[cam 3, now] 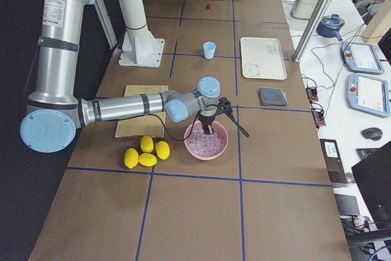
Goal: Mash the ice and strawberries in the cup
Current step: 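Close the right gripper on an ice cube and lift it, then carry the ice cube with the right gripper over the blue cup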
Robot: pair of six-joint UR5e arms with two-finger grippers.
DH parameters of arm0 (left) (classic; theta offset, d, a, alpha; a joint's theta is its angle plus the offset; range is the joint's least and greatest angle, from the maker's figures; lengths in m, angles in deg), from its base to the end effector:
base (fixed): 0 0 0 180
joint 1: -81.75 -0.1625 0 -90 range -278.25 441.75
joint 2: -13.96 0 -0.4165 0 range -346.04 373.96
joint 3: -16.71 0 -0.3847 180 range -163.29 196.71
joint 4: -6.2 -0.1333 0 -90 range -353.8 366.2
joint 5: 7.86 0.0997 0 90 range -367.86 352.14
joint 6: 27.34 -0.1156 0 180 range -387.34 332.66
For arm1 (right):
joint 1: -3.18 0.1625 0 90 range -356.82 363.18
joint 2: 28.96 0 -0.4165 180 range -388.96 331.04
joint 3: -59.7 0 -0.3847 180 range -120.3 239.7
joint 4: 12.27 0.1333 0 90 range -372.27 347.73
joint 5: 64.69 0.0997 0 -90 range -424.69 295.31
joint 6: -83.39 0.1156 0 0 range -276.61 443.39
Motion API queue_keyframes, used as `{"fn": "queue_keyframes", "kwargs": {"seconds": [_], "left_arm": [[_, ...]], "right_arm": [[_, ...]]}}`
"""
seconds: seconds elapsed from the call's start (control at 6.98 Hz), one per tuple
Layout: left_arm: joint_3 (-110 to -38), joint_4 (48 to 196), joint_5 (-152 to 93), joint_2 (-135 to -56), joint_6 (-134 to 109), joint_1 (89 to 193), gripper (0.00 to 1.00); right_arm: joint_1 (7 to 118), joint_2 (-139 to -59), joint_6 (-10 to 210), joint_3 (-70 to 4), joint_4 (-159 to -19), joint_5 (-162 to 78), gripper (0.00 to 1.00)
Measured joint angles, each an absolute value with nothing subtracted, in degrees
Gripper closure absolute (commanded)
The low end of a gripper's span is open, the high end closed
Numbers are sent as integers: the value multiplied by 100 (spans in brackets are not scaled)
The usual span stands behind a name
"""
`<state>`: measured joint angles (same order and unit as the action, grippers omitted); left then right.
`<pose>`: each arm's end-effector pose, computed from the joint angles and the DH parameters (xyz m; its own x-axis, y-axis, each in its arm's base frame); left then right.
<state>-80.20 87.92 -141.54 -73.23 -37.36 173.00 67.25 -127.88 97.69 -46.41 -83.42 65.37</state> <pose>-0.0634 -0.4554 0.6416 0.7147 0.1084 -0.6910 -0.1042 0.9934 0.0481 -0.1418 -0.4264 0.5615 0.6443 -0.3709 0.6688 0.2412 0.9284 0.2826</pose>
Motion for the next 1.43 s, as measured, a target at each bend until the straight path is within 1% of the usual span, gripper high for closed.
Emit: {"fn": "queue_keyframes", "kwargs": {"seconds": [0.14,0.43,0.72,0.86,1.0,1.29,1.43], "left_arm": [[-8022,8788,-14154,-7323,-3736,17301,0],[-8029,8787,-14154,-7323,-3736,17300,0],[-8031,8793,-14154,-7323,-3736,17298,0],[-8040,8796,-14154,-7323,-3736,17298,0],[-8050,8800,-14154,-7328,-3736,17298,0],[-8055,8802,-14154,-7337,-3736,17298,0],[-8053,8802,-14154,-7343,-3736,17298,0]], "right_arm": [[6804,-12710,9883,-4820,-8356,6526,97],[6704,-12105,10753,-4988,-8372,6525,97],[6001,-11369,11803,-5024,-8384,6326,95],[5430,-10982,12522,-5021,-8418,5888,95],[4798,-10456,13204,-5001,-8740,5338,95],[3716,-8857,14149,-4869,-10439,4271,95],[3266,-8199,14662,-4673,-10951,3865,94]]}}
